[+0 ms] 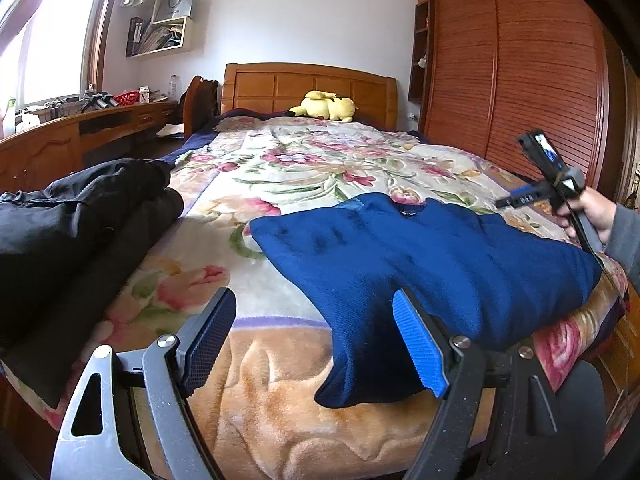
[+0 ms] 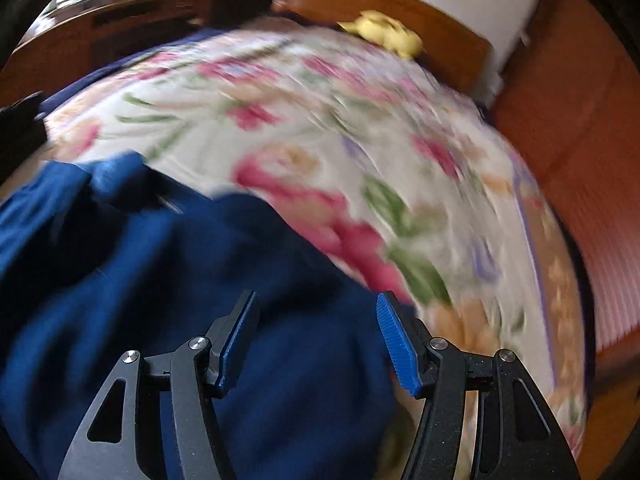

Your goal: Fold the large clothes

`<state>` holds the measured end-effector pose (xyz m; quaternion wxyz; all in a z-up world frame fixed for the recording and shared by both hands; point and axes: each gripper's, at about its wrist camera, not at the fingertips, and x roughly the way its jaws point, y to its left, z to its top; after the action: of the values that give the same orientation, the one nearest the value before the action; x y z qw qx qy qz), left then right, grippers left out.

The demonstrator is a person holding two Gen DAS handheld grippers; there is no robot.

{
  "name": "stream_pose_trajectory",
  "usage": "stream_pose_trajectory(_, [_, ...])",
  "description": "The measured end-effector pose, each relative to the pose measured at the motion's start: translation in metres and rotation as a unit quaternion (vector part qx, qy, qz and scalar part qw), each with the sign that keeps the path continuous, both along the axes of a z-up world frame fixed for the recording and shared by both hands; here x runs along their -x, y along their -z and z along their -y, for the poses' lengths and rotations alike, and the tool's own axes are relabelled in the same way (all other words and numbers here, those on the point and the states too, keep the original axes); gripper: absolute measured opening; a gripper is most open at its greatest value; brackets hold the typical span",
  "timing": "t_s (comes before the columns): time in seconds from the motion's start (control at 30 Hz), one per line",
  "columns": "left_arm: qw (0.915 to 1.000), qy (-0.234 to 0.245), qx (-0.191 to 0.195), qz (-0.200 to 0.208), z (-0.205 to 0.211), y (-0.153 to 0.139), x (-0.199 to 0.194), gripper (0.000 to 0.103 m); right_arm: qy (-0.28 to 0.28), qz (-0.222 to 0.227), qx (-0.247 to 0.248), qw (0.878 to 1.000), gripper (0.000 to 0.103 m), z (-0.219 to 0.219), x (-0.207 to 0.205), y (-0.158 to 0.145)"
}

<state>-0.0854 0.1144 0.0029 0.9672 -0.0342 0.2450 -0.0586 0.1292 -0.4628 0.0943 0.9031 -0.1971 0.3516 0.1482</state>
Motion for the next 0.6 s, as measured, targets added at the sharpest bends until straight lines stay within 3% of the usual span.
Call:
stream_pose_trajectory(0.13, [1.0,0.003,-0.007,-0.006,0.006,0.003,-0.002,0.081,0.039,-0.042,-0.03,0.998,0.063,0.041,-0.015,0.025])
stream_pose_trajectory(0.3, [0.9997,0.004,-0.018,-0.015,0.011,0.008,-0.004,0.081,0.051,-0.095,-0.059,0.992,0.063,0.059,-0.035,0.049])
stream_pose_trajectory(0.37, [0.9996,0.003,-0.021,-0.018,0.012,0.01,-0.005,0.081,0.051,-0.122,-0.076,0.988,0.05,0.068,-0.045,0.057])
stream_pose_trajectory(0.4, [0.9995,0.003,-0.022,-0.02,0.012,0.01,-0.005,0.081,0.042,-0.132,-0.088,0.986,0.038,0.068,-0.047,0.06])
stream_pose_trajectory(0.43, [0.9995,0.002,-0.023,-0.022,0.012,0.011,-0.005,0.081,0.036,-0.13,-0.092,0.987,0.022,0.069,-0.046,0.06])
stream_pose_trajectory(0.5, [0.9994,0.0,-0.024,-0.025,0.012,0.013,-0.005,0.081,0.035,-0.11,-0.069,0.991,0.006,0.067,-0.04,0.057])
stream_pose_trajectory(0.6, [0.9992,-0.001,-0.026,-0.03,0.012,0.015,-0.006,0.081,0.058,-0.071,-0.043,0.995,0.004,0.072,-0.031,0.05])
